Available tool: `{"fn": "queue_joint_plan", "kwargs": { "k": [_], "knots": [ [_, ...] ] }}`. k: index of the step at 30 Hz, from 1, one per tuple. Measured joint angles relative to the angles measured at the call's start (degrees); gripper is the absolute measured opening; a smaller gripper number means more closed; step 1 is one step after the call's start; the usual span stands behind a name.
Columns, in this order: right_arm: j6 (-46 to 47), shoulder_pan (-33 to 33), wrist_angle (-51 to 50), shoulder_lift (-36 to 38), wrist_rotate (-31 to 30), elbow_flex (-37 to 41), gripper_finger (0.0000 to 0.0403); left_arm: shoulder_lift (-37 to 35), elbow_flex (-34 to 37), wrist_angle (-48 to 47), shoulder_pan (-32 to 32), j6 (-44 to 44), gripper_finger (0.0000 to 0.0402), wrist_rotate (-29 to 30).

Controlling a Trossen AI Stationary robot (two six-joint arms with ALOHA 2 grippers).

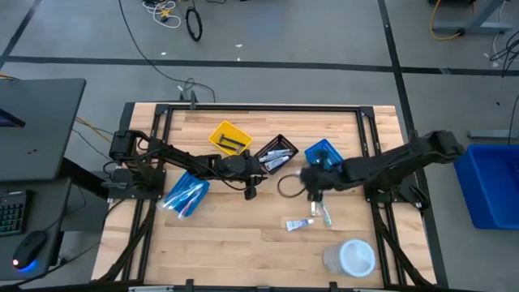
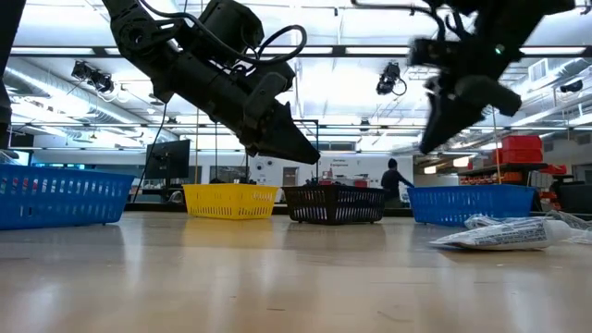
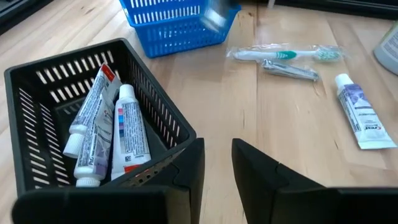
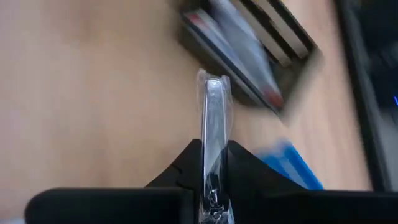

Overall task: Pick & Place Travel size toiletries
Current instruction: Put the silver nail cutter into the right blue bin, then put the green toothbrush into the left blue bin

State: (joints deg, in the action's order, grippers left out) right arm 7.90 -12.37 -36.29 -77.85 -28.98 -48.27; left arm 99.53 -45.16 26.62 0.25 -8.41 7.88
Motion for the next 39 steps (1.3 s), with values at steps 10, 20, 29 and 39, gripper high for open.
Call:
{"fn": "queue_joint_plan", "kwargs": {
  "k": [10, 20, 29, 39],
  "knots": [
    [26.40, 7.83, -7.85, 7.67, -9.56, 11.59, 0.0066, 0.00, 0.01, -0.04, 0.00, -1.39, 0.0087, 0.01],
    [24.49, 13.45, 0.73, 7.51, -7.29, 18.16, 0.0113, 0.00, 0.01, 0.00, 0.00, -1.34, 0.0087, 0.02],
    [19.45, 13.91, 1.94, 7.51, -6.23, 14.74, 0.0206, 0.00, 0.01, 0.02, 0.00, 0.31, 0.0087, 0.08],
    [17.65, 8.32, 2.75, 7.57, 8.68, 2.29, 0.0201, 0.00, 0.01, 0.00, -0.02, 0.95, 0.0087, 1.94]
  ]
}}
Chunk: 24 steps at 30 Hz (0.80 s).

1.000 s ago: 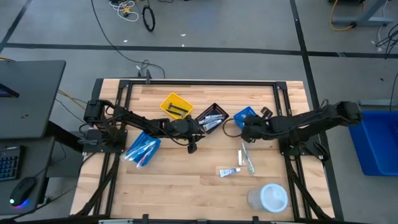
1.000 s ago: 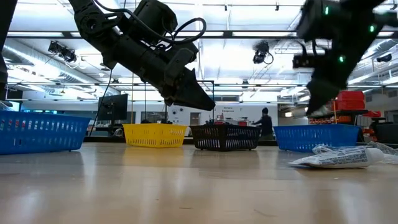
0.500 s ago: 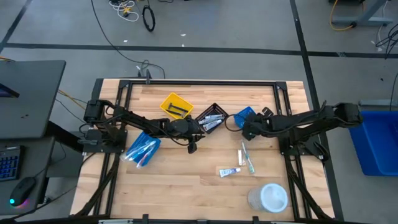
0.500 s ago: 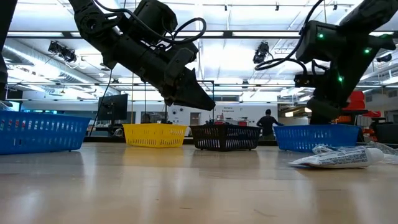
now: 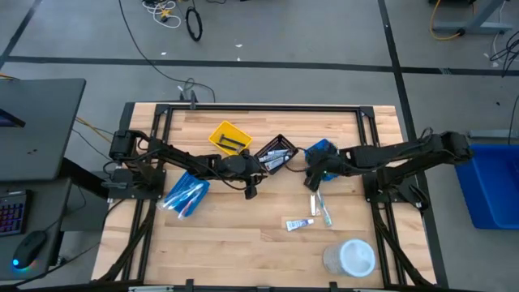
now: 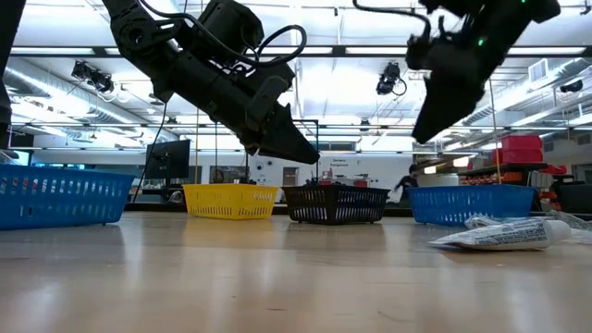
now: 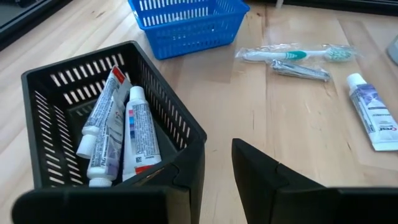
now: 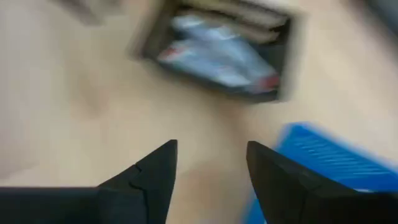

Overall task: Pick & Place Travel size toiletries
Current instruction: Put the green toothbrush into the left blue bin

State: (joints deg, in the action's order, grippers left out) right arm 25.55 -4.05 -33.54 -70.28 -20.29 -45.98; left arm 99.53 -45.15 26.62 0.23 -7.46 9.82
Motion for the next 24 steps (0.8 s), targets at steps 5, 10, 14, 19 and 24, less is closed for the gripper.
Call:
{"fn": "queue_joint_plan", "kwargs": {
  "k": [5, 10, 14, 19, 24],
  "knots": [
    [12.85, -4.45, -2.42, -1.83, 12.85, 1.37, 0.0183, 0.00, 0.00, -0.01, 0.00, 0.00, 0.0087, 0.02],
    [27.83, -9.95, -9.67, -5.71, 19.26, 4.38, 0.0178, 0.00, 0.01, -0.08, 0.00, -0.02, 0.0087, 0.02],
    [33.43, -12.79, -4.84, -8.45, 21.55, 7.34, 0.0185, 0.00, 0.02, -0.10, 0.00, -0.02, 0.0087, 0.02],
    [33.77, -13.65, -2.00, -11.78, 19.55, 8.55, 0.0196, 0.00, 0.02, -0.08, 0.00, -0.06, 0.0087, 0.02],
    [33.97, -13.62, -2.07, -13.85, 18.56, 8.63, 0.0169, 0.00, 0.02, -0.14, 0.00, -0.31, 0.0087, 0.02]
  ]
}}
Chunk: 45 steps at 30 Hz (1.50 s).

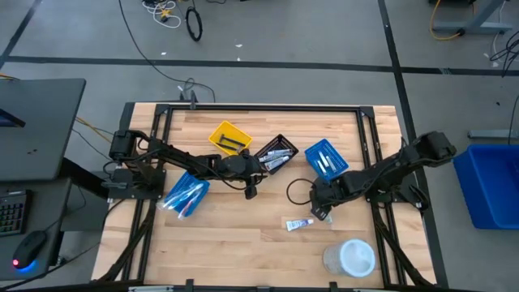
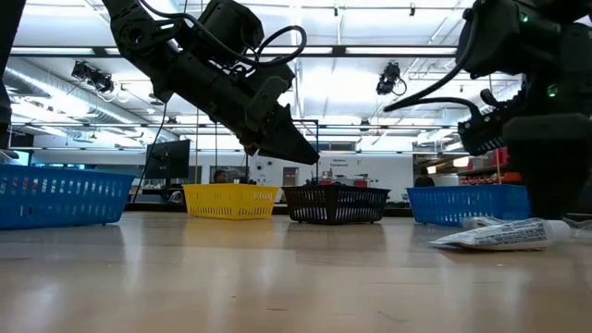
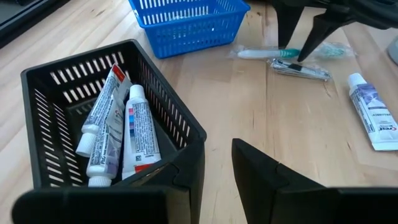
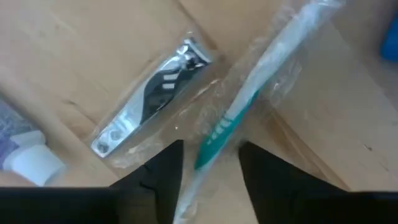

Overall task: Pick & Place Travel size toiletries
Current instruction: Put the green toothbrush into the left blue bin

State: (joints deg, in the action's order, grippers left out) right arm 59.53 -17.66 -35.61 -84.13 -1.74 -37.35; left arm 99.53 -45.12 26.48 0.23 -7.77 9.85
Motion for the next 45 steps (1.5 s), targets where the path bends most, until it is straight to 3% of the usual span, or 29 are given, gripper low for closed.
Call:
{"fn": "queue_joint_plan", "kwargs": {
  "k": [7, 10, 14, 18, 22, 31, 39, 45],
  "knots": [
    [4.67, 0.05, -2.09, 1.30, -0.20, 0.24, 0.0046, 0.00, 0.00, -0.02, 0.00, -0.07, 0.0087, 0.00],
    [5.17, -0.05, -2.89, 2.69, 3.66, 0.29, 0.0015, 0.00, 0.00, -0.02, 0.00, -0.06, 0.0087, 0.00],
    [4.48, 0.01, -2.96, 5.46, 5.04, -2.10, 0.0020, 0.00, 0.00, -0.02, 0.00, -0.04, 0.0087, 0.00],
    [-2.73, -0.12, -2.79, 7.50, -0.15, -5.65, 0.0023, 0.00, 0.00, -0.01, 0.00, 0.00, 0.0087, -0.02],
    [-16.14, -0.05, 1.12, 7.86, -11.38, -7.45, 0.0024, 0.00, 0.00, 0.07, 0.02, 0.02, 0.0087, -1.39],
    [-55.26, 0.38, 30.29, 4.23, -27.13, -5.66, 0.0025, 0.00, 0.00, 1.05, 1.53, 0.94, 0.0091, -3.52],
    [-70.70, 3.60, 33.24, 0.29, -30.88, -5.63, 0.0025, 0.00, 0.00, 0.74, 3.96, 1.84, 0.0133, -3.48],
    [-73.07, 4.48, 25.70, -2.36, -24.66, -5.63, 0.0025, 0.00, 0.00, 0.82, 4.80, 1.55, 0.0165, 3.86]
  ]
}}
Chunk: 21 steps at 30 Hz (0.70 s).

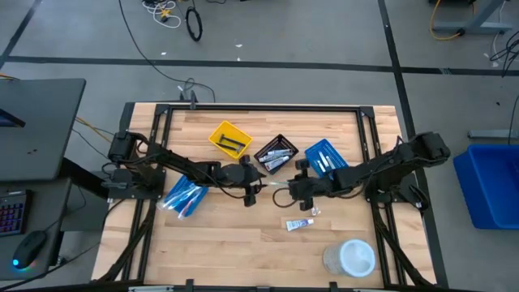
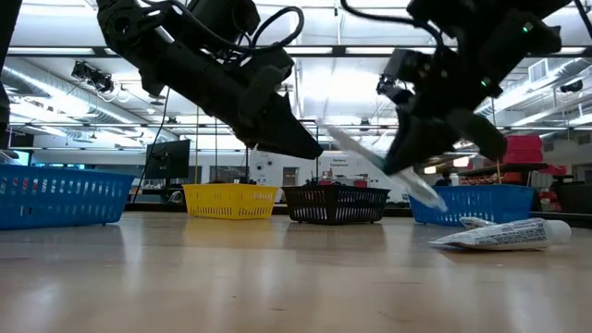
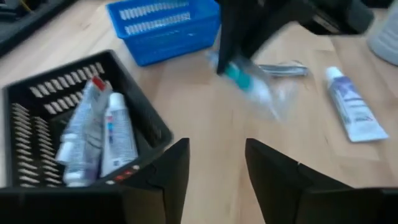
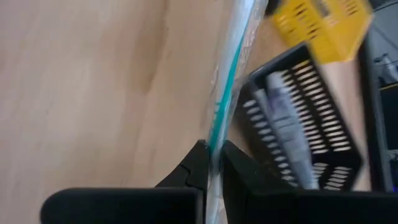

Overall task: Pick & Place Travel size toiletries
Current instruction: Put the green toothbrush into the left blue bin

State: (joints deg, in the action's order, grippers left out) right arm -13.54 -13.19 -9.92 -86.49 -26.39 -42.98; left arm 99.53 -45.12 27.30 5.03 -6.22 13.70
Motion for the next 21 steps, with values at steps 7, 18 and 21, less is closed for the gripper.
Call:
{"fn": "queue_joint_plan", "kwargs": {
  "k": [7, 18, 21],
  "knots": [
    [-3.86, 0.00, 2.30, -5.07, -0.02, 0.01, 0.0025, 0.02, 0.00, 4.62, 0.14, -0.45, 0.0178, -1.89],
    [-3.45, 1.18, 7.49, -7.27, -0.04, 0.02, 0.0025, 0.02, -0.02, 0.93, 0.16, -1.51, 0.0178, -4.57],
    [-3.45, 1.22, 11.43, -7.27, -0.03, 0.02, 0.0025, 0.02, 0.00, 0.69, 0.16, -1.18, 0.0178, -4.56]
  ]
}}
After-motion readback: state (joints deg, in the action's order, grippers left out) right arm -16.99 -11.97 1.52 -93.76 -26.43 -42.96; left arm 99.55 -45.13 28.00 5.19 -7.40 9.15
